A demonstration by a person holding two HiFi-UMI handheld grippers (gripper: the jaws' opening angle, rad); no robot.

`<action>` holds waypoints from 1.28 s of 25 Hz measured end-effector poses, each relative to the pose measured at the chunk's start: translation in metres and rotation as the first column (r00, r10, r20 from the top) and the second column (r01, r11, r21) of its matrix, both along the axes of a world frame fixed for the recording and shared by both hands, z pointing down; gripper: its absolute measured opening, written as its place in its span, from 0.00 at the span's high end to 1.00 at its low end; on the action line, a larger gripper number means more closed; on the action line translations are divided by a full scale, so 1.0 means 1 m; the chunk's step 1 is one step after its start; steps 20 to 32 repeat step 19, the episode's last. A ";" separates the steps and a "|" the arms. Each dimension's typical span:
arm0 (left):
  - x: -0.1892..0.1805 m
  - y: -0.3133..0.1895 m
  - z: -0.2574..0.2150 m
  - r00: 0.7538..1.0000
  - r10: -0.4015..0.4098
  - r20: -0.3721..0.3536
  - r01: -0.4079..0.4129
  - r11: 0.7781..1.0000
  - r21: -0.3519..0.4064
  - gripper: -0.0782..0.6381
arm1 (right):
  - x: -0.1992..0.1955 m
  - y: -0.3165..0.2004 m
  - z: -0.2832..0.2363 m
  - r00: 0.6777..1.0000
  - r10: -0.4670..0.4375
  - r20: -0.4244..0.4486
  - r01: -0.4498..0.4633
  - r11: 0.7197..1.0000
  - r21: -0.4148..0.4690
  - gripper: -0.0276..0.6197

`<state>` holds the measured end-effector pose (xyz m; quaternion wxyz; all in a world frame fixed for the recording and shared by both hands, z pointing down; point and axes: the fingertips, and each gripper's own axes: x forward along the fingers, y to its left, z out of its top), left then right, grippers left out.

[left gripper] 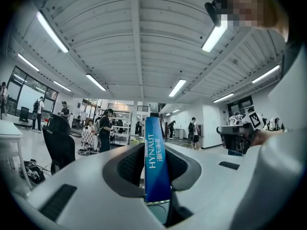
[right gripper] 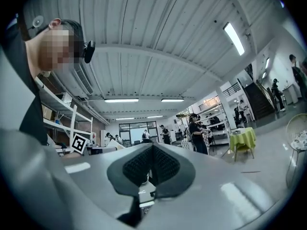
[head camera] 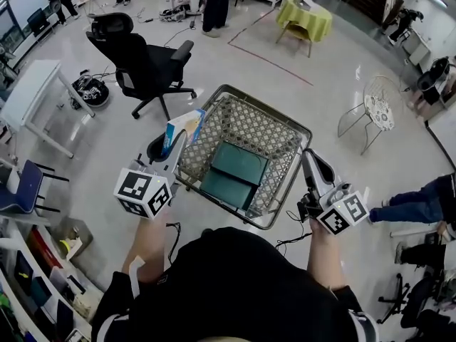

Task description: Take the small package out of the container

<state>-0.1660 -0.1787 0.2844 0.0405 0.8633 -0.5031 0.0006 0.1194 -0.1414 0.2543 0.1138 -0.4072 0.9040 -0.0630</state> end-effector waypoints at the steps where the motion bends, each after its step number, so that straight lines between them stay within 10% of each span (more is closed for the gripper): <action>1: 0.001 0.000 0.002 1.000 -0.003 -0.005 0.003 1.000 -0.008 0.78 | 0.001 -0.001 0.003 1.000 -0.003 -0.007 0.003 1.000 -0.006 0.95; 32: 0.022 -0.013 0.001 1.000 -0.006 -0.003 0.006 1.000 -0.010 0.78 | 0.016 -0.019 0.005 0.999 -0.021 -0.036 0.022 1.000 0.015 0.95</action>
